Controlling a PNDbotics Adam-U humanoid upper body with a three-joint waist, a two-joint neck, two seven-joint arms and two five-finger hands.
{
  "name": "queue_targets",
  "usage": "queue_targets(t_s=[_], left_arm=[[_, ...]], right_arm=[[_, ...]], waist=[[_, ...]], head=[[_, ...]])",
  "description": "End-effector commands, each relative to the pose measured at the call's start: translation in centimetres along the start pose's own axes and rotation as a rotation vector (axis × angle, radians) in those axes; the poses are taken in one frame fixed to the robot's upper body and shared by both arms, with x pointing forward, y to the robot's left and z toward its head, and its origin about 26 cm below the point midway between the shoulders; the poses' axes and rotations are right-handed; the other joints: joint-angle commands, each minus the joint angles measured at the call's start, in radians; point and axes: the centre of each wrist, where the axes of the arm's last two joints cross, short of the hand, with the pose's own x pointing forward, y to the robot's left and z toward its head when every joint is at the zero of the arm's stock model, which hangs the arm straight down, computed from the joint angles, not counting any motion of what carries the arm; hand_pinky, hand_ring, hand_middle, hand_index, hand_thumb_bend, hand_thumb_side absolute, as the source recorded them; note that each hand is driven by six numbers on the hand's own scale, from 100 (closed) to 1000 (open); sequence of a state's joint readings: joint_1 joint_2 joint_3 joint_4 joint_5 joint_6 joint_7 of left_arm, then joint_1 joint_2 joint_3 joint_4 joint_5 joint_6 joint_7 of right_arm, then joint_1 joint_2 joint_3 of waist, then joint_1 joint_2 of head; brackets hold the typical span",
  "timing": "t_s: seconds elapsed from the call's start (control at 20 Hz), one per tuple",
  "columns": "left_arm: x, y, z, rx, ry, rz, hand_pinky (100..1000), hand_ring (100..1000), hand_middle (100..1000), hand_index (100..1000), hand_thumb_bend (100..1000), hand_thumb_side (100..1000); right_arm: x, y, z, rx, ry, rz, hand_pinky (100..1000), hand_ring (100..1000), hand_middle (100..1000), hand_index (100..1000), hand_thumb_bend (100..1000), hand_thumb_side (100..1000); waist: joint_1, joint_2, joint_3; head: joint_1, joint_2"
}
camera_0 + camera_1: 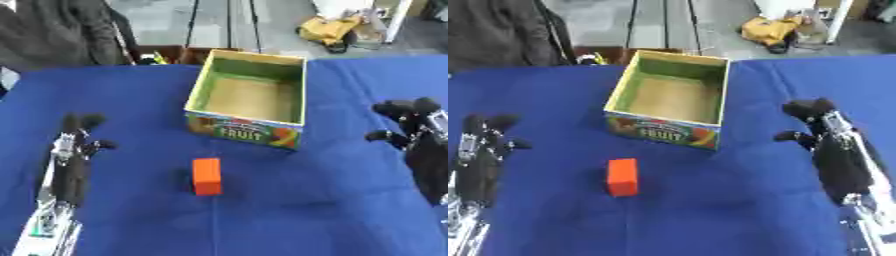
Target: Pick up objects on the table and place them in the box.
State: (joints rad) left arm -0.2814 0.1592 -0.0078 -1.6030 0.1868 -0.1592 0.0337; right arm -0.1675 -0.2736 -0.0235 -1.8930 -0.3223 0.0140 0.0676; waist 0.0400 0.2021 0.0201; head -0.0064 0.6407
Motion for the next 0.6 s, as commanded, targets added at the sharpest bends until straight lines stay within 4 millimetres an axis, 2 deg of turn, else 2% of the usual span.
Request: queue_targets(t_s=[0.05,0.3,0.6], left_arm=[[0.8,0.3,-0.4,-0.003,-0.027,-0.018,548,910,692,725,701,805],[0.8,0.3,-0.4,-0.01,-0.023,-0.022,548,911,692,725,700,805],[0.8,0.1,-0.5,-0.027,-0.024,-0.024,548,910,692,725,703,804]], right_arm=[[1.0,0.1,-0.3,0.031,-0.03,0.024,583,909,707,728,100,730],[2.5,-0.4,-1.0,0.144,-0.048,0.124,579,919,712,743,100,679],[5.1,-0.2,-3.6,0.37,-0.105,0.344,597,947,758,786,100,563]], waist=[[-0.004,-0.017,0.003],[-0.011,-0.02,0.01],[-0.016,-0.026,0.027]], head=[[0.0,-0.003],[-0.009,-0.005],[-0.032,-0.01]])
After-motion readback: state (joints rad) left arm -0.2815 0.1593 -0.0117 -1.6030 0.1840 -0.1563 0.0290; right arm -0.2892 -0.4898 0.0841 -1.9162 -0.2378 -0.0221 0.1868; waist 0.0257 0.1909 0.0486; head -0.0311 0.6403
